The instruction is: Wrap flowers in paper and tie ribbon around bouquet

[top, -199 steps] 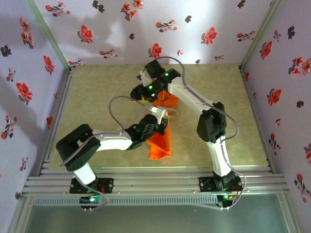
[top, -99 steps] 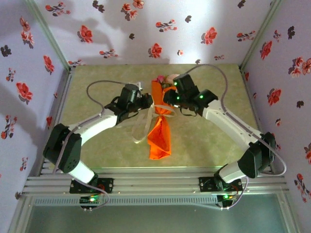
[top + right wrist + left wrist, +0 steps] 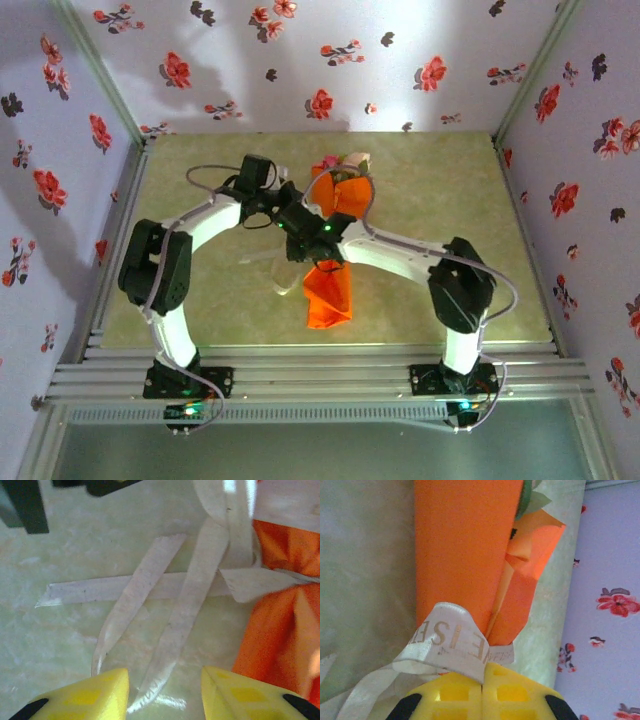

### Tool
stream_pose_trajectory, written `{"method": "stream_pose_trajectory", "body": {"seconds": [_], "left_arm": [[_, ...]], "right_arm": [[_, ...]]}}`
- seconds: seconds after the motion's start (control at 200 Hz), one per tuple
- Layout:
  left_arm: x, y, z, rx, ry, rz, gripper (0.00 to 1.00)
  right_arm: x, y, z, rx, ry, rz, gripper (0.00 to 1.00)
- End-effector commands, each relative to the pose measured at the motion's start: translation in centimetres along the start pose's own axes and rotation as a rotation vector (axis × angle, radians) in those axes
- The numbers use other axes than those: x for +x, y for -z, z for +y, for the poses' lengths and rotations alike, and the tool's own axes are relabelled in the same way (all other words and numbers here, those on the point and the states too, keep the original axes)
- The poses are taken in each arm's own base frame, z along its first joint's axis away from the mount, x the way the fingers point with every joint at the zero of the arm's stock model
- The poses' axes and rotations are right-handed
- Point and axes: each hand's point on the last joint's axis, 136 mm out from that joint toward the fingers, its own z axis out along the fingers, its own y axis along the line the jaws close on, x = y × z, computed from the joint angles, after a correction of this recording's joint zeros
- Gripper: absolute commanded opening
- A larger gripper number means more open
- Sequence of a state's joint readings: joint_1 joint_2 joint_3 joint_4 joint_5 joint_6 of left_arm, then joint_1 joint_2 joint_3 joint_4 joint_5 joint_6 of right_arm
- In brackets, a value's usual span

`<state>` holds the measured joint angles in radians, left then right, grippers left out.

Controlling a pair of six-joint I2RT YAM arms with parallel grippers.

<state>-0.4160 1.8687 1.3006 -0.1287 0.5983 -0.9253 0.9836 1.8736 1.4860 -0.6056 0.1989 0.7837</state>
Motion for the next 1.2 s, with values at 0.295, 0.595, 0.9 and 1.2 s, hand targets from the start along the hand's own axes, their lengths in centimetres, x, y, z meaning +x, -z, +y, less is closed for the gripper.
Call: {"method": "stream_pose_trajectory", "body": {"seconds": [0.295,0.595,0.9,1.2], "left_arm": [[-1.8,-0.6,0.9,0.082,0.166,0.128,0.0],[-2.5,-1.1,1.0,0.085,0.177,0.138,0.0],[-2.8,-1.2,1.0,0.089,0.186,0.131,0.0],[-2.9,-1.0,1.3,0.072,0.181,0.119,0.0]], "right_arm": [[1.5,-4.3,1.1,0.139,-0.041,0.058,0.45],[5.0,-6.2,5.7,0.035,0.097,0.151,0.53],[7.8,-9.0,4.6,0.083,0.122,0.252,0.42],[2.5,-2.5,6.2,0.002,0.162,0.077,0.0]]}}
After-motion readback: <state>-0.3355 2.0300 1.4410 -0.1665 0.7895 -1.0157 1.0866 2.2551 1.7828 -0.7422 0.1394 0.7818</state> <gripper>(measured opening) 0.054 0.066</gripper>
